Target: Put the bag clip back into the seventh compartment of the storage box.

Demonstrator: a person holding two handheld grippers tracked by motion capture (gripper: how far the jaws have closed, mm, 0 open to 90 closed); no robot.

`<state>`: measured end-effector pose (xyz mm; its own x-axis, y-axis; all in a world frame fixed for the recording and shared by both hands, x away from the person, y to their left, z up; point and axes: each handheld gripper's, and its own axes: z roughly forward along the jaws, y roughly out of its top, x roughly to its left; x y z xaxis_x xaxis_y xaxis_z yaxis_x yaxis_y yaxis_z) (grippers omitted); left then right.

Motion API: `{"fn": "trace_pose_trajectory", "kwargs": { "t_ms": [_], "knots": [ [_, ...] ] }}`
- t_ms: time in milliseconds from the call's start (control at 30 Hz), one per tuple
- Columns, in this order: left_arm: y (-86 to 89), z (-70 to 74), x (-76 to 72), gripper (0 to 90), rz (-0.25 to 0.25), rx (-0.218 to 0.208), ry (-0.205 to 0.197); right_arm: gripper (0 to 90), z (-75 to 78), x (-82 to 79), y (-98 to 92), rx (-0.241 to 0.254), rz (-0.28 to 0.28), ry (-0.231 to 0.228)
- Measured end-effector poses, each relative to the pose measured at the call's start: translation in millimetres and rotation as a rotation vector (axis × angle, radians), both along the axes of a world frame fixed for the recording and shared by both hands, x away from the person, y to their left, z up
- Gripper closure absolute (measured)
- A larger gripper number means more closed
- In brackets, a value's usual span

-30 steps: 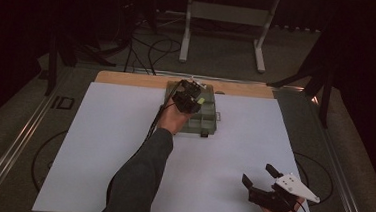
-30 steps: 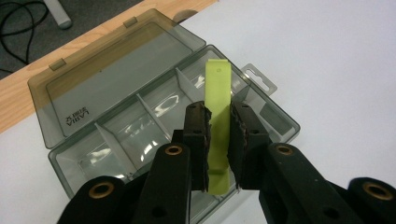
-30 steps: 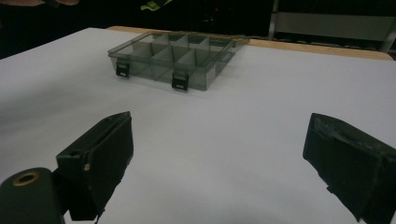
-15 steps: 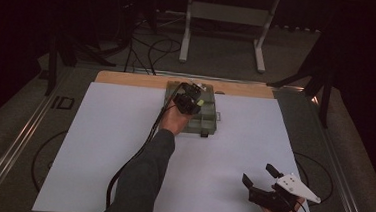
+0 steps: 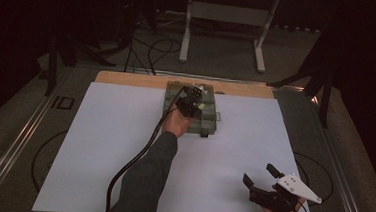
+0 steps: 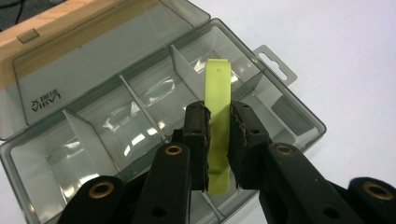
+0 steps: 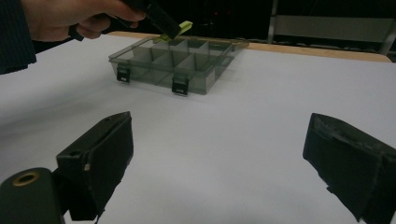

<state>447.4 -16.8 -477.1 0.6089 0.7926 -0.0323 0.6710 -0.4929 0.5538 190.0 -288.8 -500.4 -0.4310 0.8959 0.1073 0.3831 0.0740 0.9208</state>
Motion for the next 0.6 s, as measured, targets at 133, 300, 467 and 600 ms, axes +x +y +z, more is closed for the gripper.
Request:
{"fn": "trace_pose_trajectory", "kwargs": {
  "t_ms": [133, 300, 467, 600],
  "knots": [
    [-1.3, -3.5, -0.7, 78.9, 0.003, 0.001, 0.014, 8.1, 0.1, 0.0, 0.3, -0.001, 0.001, 0.000],
    [-3.9, -8.4, -2.5, 78.8, 0.003, 0.008, 0.032, 8.1, 0.5, -0.3, 0.2, 0.001, -0.001, -0.001],
    [-5.3, -12.5, -3.5, 78.8, 0.011, 0.010, 0.048, 8.1, 0.9, -0.6, -0.2, 0.001, -0.002, -0.004],
    [-3.8, -14.4, -3.6, 78.0, 0.022, 0.021, 0.054, 8.1, 0.9, -0.5, -0.1, 0.001, -0.001, -0.003]
  ]
}}
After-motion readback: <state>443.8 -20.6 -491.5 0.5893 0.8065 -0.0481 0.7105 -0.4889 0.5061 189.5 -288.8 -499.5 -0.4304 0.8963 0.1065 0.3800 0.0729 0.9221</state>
